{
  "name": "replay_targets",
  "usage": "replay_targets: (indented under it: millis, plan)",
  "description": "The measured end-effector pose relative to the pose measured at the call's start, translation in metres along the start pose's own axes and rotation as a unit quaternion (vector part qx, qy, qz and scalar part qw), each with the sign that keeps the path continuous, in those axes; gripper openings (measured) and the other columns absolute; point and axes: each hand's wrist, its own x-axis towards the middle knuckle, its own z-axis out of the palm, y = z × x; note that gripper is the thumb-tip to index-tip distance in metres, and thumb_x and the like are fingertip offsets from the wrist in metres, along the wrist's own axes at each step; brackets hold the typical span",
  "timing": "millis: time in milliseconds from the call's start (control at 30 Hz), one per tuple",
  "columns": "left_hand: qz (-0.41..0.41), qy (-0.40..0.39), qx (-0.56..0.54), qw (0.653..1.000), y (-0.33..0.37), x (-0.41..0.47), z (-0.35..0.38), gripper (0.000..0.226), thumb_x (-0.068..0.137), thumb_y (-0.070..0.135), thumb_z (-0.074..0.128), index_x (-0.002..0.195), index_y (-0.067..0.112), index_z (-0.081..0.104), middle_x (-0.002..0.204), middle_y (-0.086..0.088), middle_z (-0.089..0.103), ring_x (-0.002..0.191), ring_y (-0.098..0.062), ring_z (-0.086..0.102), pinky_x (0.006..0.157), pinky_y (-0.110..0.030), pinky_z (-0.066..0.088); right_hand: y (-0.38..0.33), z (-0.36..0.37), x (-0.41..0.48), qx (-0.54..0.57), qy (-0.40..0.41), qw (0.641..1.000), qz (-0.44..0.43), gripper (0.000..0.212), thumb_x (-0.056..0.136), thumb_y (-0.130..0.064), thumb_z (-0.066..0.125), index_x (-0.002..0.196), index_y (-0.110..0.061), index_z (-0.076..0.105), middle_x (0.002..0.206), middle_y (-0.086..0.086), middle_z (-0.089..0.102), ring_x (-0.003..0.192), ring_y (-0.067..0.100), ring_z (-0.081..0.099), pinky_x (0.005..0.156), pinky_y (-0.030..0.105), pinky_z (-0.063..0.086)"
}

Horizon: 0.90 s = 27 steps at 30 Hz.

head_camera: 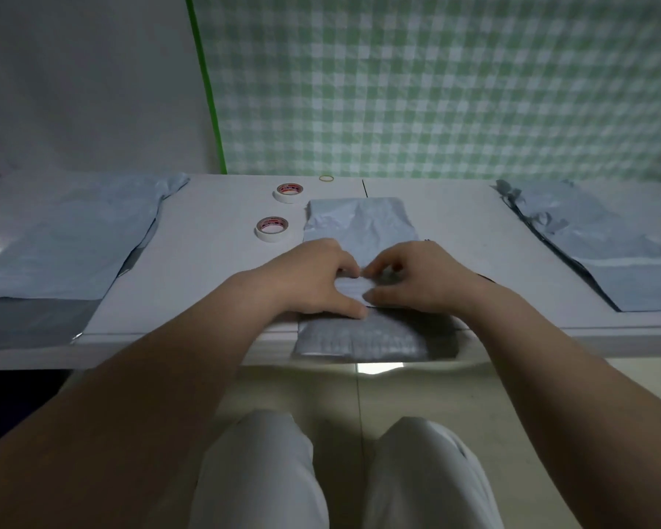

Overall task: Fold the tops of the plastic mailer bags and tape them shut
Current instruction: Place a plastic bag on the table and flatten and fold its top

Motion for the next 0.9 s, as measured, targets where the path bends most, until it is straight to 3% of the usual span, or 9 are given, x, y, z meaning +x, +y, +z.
replay_targets:
  millis: [133,233,300,400,567,700,767,833,900]
  plan:
    - [-0.002,0.041,0.061,0.997,0.011,-0.021,0.001,0.038,0.081,0.05,0.063,0.112,0.028,0.064,0.105,0.008,0.057,0.101,-0.015,0.054,0.085,-0.037,0.048,-0.005,0.006,-0.028,-0.025,0.016,0.999,-0.018,0.041,0.078,-0.045,0.069,0.115,-0.028,0.065,0.117,-0.01,0.063,0.11,0.011,0.055,0.091,0.025,0.043]
    - [-0.007,0.087,0.13,0.988,0.018,-0.028,0.005,0.019,0.088,0.023,0.051,0.102,0.025,0.064,0.107,0.003,0.059,0.101,-0.021,0.055,0.076,-0.034,0.047,-0.011,0.013,-0.034,-0.123,0.102,0.987,-0.038,0.023,0.083,-0.025,0.055,0.1,-0.025,0.069,0.099,-0.001,0.068,0.095,0.023,0.061,0.075,0.033,0.05]
    - [-0.032,0.102,0.172,0.979,0.018,-0.029,0.008,0.018,0.087,0.011,0.047,0.093,0.022,0.059,0.104,-0.001,0.058,0.096,-0.026,0.056,0.065,-0.031,0.04,-0.012,0.014,-0.035,-0.184,0.124,0.975,-0.021,0.025,0.081,-0.015,0.048,0.096,-0.023,0.066,0.093,0.001,0.066,0.089,0.027,0.059,0.065,0.031,0.045]
    - [-0.069,0.129,0.176,0.973,0.015,-0.03,0.01,0.015,0.088,0.008,0.047,0.091,0.018,0.058,0.1,-0.004,0.056,0.091,-0.029,0.057,0.062,-0.031,0.037,-0.011,0.015,-0.035,-0.222,0.155,0.962,0.022,0.023,0.082,-0.009,0.047,0.094,-0.019,0.063,0.091,0.002,0.063,0.087,0.027,0.058,0.06,0.029,0.035]
    - [-0.113,0.232,0.11,0.96,0.023,-0.029,-0.008,0.016,0.09,0.001,0.045,0.1,0.011,0.054,0.1,-0.009,0.05,0.087,-0.033,0.056,0.063,-0.037,0.04,-0.015,0.0,-0.033,-0.154,0.226,0.956,0.11,0.018,0.083,-0.004,0.049,0.095,-0.014,0.058,0.091,0.005,0.059,0.082,0.026,0.053,0.059,0.03,0.035]
    - [-0.076,0.348,0.04,0.934,0.034,-0.029,-0.031,0.021,0.084,-0.009,0.041,0.093,0.008,0.05,0.093,-0.009,0.051,0.079,-0.027,0.05,0.065,-0.038,0.041,-0.02,-0.025,-0.03,-0.062,0.243,0.95,0.185,0.02,0.085,-0.011,0.05,0.1,-0.016,0.062,0.09,0.005,0.055,0.075,0.024,0.047,0.062,0.029,0.036]
    - [-0.102,0.34,0.036,0.934,0.039,-0.029,-0.04,0.022,0.083,-0.007,0.043,0.097,0.009,0.05,0.093,-0.008,0.05,0.078,-0.024,0.047,0.063,-0.035,0.038,-0.022,-0.038,-0.025,-0.018,0.255,0.946,0.2,0.025,0.085,-0.009,0.047,0.103,-0.016,0.064,0.099,0.007,0.06,0.078,0.024,0.049,0.065,0.029,0.039]
    - [-0.183,0.271,0.02,0.945,0.039,-0.025,-0.048,0.02,0.084,-0.001,0.048,0.101,0.01,0.048,0.092,-0.007,0.048,0.078,-0.023,0.047,0.062,-0.034,0.037,-0.025,-0.052,-0.02,0.026,0.272,0.941,0.2,0.026,0.085,-0.007,0.047,0.102,-0.013,0.066,0.102,0.009,0.064,0.078,0.023,0.052,0.067,0.03,0.044]
    - [-0.261,0.202,-0.075,0.941,0.034,-0.02,-0.058,0.014,0.086,0.004,0.049,0.1,0.006,0.052,0.086,-0.009,0.053,0.067,-0.024,0.053,0.056,-0.031,0.042,-0.029,-0.064,-0.017,0.064,0.287,0.934,0.201,0.026,0.084,-0.005,0.047,0.098,-0.01,0.068,0.101,0.01,0.066,0.079,0.024,0.056,0.071,0.032,0.049]
